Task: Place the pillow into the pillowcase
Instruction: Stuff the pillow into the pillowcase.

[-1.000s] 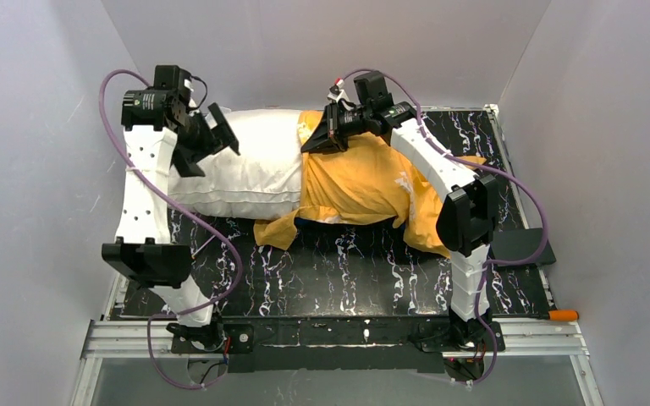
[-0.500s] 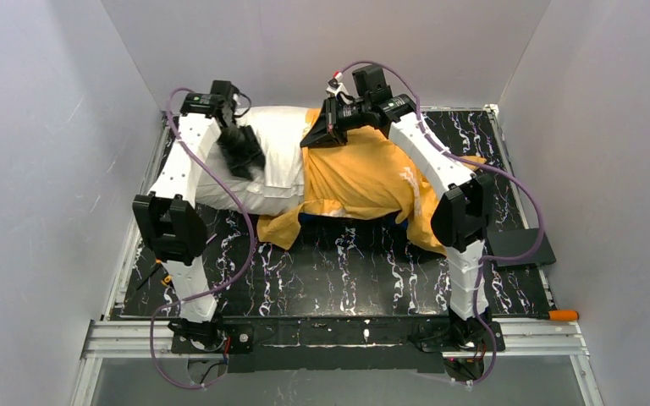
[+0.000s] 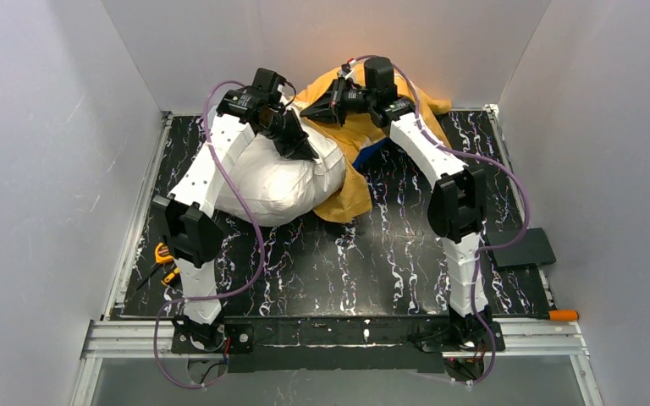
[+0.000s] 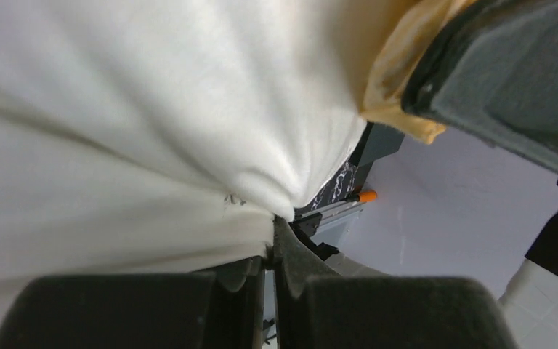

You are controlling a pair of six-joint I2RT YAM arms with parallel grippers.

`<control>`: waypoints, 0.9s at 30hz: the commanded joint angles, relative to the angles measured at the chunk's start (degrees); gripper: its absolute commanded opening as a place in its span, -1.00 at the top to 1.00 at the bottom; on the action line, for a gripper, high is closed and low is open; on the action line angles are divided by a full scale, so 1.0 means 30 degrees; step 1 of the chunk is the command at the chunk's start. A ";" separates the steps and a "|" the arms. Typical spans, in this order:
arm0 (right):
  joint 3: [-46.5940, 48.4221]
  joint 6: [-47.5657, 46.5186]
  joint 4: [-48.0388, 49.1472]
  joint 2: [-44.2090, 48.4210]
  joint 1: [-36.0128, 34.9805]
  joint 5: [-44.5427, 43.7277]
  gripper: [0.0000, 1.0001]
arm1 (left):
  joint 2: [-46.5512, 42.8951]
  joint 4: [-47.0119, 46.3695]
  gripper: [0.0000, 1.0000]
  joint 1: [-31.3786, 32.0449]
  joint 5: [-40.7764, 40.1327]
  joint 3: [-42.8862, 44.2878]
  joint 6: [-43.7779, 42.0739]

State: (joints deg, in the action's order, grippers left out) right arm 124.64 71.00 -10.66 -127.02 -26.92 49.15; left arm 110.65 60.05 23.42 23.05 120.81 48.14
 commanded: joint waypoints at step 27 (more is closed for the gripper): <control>0.2838 -1.6027 -1.1716 0.3697 -0.0174 -0.7269 -0.53 | -0.6710 0.0909 1.00 0.0477 0.0307 -0.9404 -0.3918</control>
State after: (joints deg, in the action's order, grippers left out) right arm 132.79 27.05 -51.11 -115.31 -27.03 33.71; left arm 92.40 61.67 24.62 21.08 93.12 38.06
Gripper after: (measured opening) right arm 0.766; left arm 0.020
